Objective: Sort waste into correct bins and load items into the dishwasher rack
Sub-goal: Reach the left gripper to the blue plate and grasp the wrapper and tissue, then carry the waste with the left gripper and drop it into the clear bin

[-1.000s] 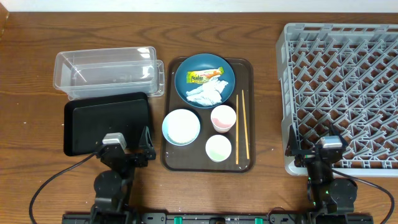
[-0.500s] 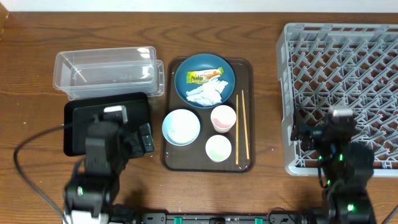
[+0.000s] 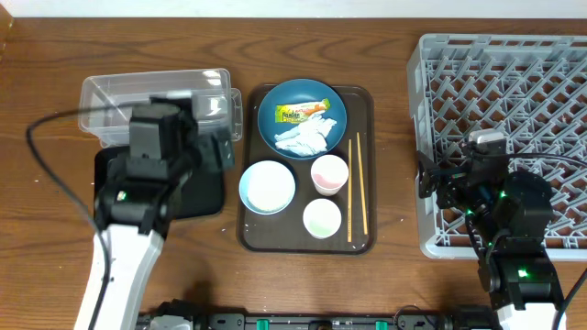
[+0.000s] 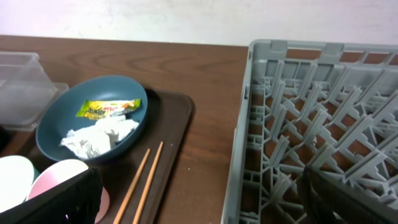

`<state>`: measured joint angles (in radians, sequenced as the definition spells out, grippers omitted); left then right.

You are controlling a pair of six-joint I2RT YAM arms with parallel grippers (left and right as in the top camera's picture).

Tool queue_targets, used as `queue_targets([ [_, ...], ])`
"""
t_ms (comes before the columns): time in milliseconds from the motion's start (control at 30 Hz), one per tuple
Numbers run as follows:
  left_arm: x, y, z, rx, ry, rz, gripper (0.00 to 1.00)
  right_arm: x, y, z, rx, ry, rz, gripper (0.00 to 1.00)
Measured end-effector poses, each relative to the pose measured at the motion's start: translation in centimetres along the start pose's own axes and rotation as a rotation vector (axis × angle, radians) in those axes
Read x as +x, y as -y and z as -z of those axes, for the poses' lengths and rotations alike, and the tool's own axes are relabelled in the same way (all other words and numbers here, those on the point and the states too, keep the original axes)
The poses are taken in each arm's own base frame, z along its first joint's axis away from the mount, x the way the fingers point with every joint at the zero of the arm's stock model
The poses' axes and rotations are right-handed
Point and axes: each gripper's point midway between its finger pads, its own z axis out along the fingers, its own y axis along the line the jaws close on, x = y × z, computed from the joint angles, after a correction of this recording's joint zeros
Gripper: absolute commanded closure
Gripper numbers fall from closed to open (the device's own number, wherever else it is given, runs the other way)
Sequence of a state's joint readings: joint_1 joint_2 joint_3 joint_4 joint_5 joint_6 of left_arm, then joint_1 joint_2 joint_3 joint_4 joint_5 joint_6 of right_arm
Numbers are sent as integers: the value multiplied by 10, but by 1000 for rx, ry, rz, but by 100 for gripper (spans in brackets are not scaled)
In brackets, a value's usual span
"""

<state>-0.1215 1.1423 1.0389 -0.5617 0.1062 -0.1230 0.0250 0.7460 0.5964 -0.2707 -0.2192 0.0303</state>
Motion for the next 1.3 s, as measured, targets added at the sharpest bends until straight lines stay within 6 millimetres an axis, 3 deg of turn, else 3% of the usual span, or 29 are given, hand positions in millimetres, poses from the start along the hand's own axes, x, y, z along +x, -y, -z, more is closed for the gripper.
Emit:
queue_targets([
  [267,-29,36,-72,69,-80,-203,1,7,7,1,44,-29,-33,1],
  [400,-28,66,-104,140,-124,-366,1,7,8,1,50,-30,-37,1],
  [633,9,116,-160,275,-181,-573,1,9,10,1,57,-38,-39,1],
  [1033,65,148,-226,340,-237,-663,2,12,10,1,58,-50,-42,1],
  [1133,82,149,-235,346,-273,-671,10,12,10,1,58,-49,-44,1],
  [1300,97,149,-242,350,-305,-686,45,12,10,1,58,-49,-44,1],
])
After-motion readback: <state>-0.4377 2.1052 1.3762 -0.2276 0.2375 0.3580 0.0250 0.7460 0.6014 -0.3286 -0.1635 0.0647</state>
